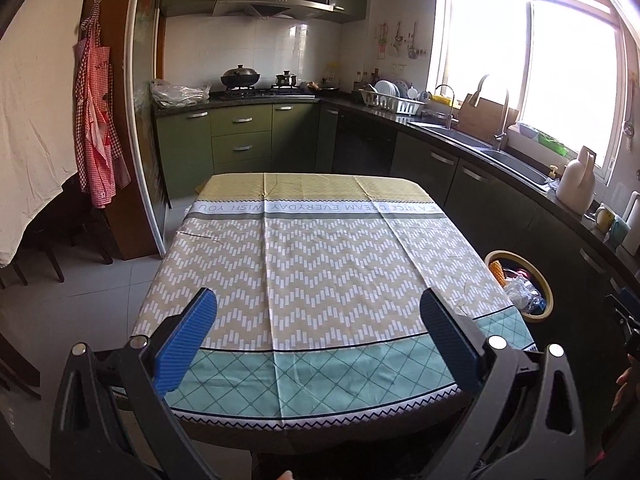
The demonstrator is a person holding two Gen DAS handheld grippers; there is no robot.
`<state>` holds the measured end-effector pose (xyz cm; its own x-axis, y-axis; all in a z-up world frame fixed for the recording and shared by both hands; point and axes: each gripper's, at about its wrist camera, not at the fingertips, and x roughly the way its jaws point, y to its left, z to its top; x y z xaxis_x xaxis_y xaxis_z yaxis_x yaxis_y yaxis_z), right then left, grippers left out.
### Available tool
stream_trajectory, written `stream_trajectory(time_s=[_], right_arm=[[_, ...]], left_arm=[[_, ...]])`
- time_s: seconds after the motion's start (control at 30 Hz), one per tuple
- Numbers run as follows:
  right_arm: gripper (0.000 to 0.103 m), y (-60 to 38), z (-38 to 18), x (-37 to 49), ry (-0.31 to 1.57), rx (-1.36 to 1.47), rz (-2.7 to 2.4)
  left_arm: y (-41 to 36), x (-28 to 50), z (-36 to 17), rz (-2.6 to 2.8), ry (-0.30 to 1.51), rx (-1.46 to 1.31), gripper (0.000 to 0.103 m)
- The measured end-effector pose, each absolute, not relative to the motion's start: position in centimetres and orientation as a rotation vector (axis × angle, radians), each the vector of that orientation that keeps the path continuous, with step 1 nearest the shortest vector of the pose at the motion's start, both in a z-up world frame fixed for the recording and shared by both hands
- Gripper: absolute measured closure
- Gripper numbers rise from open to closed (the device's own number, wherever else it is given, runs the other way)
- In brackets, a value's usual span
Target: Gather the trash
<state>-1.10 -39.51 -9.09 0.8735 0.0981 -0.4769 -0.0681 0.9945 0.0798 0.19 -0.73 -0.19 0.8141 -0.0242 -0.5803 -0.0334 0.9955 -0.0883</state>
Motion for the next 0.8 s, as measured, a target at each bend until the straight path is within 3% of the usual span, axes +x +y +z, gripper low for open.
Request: stream_trajectory(time_s=[0.8], right_arm=[[0.004, -39.3, -8.9, -1.1, 0.500, 0.046, 0.099]], left_arm=[[-0.2, -1.3, -0.2, 0.040, 0.617, -0.082, 0.006]])
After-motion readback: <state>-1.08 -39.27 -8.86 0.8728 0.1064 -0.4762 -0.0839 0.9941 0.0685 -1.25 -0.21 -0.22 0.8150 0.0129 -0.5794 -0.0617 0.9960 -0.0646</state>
